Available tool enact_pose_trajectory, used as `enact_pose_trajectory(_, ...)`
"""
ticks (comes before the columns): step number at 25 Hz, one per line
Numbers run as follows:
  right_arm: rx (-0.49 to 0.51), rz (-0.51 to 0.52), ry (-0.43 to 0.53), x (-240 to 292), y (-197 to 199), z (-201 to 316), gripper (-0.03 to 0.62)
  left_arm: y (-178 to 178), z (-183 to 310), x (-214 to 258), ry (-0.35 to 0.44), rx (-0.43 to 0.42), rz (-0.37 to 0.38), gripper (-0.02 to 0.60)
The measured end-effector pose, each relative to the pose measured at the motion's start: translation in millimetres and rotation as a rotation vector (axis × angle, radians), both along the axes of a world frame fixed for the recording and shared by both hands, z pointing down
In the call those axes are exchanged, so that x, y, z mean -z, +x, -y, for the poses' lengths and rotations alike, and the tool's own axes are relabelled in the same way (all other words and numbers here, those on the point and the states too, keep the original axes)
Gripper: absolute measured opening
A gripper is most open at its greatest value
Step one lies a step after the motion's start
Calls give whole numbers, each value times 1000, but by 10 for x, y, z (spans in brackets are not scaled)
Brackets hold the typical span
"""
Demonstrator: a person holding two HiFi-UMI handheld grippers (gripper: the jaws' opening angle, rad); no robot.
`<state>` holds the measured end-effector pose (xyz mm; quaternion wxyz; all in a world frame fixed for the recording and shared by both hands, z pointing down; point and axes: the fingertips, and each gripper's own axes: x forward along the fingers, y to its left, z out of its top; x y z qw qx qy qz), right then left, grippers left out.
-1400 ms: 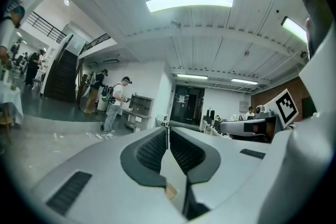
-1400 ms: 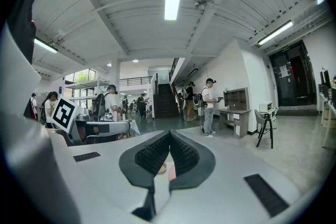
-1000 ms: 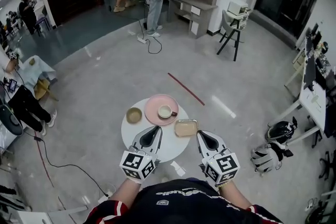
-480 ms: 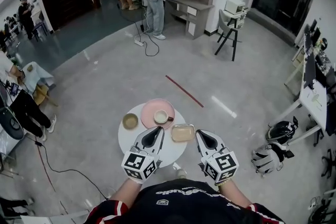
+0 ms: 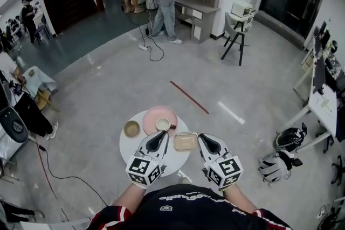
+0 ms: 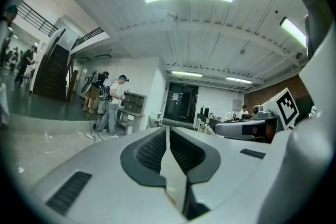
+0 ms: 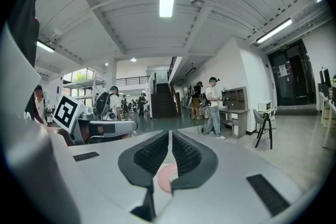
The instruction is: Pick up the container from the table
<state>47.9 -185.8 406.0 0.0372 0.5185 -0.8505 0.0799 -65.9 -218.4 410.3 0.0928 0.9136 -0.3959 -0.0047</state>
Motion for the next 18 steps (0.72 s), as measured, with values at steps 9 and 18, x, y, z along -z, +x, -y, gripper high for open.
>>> enact_pose_trajectory(9,22,4,-23,-47,8,23,101,60,6,-8,-10,7,-8,38)
enact_pose_trajectory(18,36,-2,-52,-180,-15,9,155,40,-23,-77,-18,21,-11,38)
